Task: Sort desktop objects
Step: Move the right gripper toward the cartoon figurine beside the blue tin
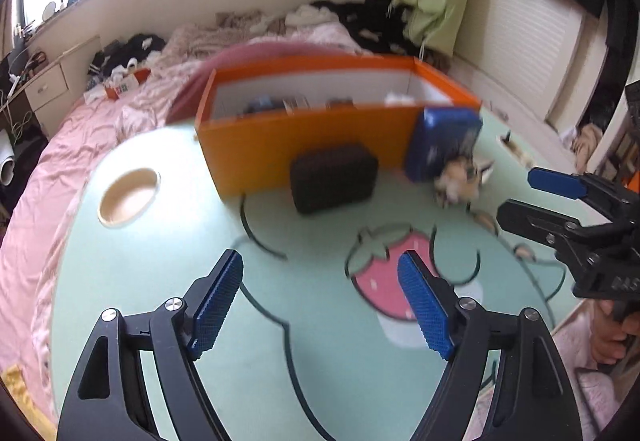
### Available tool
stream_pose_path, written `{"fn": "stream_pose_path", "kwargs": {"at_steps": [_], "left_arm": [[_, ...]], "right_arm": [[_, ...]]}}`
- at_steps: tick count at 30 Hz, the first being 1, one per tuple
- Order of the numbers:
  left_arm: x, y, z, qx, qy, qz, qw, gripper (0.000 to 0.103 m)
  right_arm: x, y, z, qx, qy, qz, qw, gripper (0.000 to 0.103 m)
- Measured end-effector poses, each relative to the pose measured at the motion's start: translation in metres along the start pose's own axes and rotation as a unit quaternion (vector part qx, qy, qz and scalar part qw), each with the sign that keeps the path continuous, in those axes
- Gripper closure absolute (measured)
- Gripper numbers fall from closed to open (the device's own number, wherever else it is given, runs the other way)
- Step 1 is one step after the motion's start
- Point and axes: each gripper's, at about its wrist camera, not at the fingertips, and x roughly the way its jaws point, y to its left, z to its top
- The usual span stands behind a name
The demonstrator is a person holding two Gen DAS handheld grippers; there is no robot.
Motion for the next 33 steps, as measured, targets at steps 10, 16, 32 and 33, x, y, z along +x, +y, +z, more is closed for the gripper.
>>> {"fn": "stream_pose_path", "kwargs": {"at_steps": [10, 16, 32, 33], "left_arm": [[0.018, 0.009, -0.016, -0.041, 0.032, 0.036, 0.998, 0.0], [0.018, 0.011, -0.016, -0.039, 0.031, 0.035, 0.9981, 0.0], [0.018, 0.01, -0.014, -0.039, 0.031, 0.036, 0.9981, 0.0], [0.019, 0.01, -0.015, -0.04, 0.031, 0.035, 0.9981, 0.0]], "right_arm": [[0.009, 0.006, -0.029, -0.009, 0.005, -0.014, 1.0, 0.001], [0.01, 0.005, -0.029, -0.012, 0.003, -0.023, 1.0, 0.0], [0.007, -0.01, -0.029, 0.011, -0.025, 0.019, 0.999, 0.0], [0.005, -0.014, -0.03, 0.023, -0.032, 0.032, 0.999, 0.002]]}}
